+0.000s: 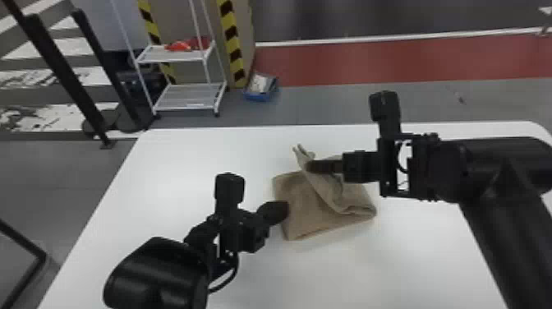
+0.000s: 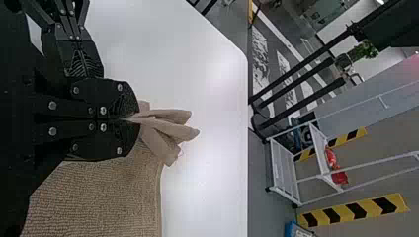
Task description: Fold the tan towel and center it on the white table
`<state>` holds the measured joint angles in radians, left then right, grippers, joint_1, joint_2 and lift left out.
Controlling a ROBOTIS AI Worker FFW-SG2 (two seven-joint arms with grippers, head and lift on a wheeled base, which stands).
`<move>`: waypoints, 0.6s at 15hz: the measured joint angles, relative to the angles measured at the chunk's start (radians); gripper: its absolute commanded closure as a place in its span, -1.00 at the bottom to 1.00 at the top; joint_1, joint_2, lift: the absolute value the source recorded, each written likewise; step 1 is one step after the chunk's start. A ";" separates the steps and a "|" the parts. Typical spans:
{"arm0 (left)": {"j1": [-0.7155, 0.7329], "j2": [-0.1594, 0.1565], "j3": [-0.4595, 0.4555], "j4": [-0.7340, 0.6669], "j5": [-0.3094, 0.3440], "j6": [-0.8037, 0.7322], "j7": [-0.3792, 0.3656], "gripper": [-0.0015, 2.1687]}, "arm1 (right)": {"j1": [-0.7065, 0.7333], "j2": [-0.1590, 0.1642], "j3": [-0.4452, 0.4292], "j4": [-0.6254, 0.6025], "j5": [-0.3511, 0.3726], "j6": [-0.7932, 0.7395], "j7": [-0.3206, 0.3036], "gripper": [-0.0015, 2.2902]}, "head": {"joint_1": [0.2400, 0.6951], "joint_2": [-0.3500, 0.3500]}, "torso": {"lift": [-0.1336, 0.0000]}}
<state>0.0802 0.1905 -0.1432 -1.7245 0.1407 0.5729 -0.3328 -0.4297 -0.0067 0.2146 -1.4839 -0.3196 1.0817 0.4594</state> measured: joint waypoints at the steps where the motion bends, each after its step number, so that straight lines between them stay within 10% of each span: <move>1: 0.002 -0.001 -0.001 0.000 0.000 0.000 0.000 0.60 | 0.000 0.004 0.003 0.017 0.004 -0.018 0.001 0.14 | 1.00 0.46 | -0.68; 9: 0.006 -0.003 -0.014 0.002 -0.002 -0.003 0.007 0.60 | 0.018 0.007 0.034 0.044 0.003 -0.051 0.000 -0.03 | 1.00 0.48 | -0.68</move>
<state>0.0864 0.1871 -0.1575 -1.7222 0.1387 0.5700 -0.3254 -0.4117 0.0000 0.2490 -1.4403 -0.3166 1.0304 0.4594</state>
